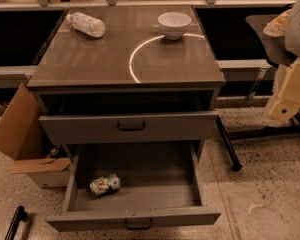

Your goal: Pick 7up can from middle drawer and place on counter

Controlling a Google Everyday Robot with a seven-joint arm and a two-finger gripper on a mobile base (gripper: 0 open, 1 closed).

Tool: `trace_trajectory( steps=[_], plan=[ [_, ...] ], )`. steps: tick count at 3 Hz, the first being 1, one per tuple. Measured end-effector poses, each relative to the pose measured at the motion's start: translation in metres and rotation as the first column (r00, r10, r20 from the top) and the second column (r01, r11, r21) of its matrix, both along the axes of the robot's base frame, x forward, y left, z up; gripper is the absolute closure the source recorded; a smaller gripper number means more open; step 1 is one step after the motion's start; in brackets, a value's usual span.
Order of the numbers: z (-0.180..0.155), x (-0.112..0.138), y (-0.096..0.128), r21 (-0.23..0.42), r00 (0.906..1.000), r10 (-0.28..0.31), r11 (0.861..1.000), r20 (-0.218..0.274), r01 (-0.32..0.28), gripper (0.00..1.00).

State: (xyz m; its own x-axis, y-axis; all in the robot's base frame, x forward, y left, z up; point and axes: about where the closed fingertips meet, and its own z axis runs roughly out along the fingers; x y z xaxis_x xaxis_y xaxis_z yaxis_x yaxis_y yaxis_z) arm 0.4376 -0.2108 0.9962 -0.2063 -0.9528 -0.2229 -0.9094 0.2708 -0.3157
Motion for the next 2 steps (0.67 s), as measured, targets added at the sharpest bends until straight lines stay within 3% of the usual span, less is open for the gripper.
trace_trajectory(
  steps=[1,2],
  plan=[
    [0.000,0.000,0.000,0.000,1.0000,0.000,1.000,0.000,0.000,0.00],
    [-0.031,0.005,0.022,0.040,0.9985,0.049,0.998,-0.024,-0.048,0.00]
  ],
)
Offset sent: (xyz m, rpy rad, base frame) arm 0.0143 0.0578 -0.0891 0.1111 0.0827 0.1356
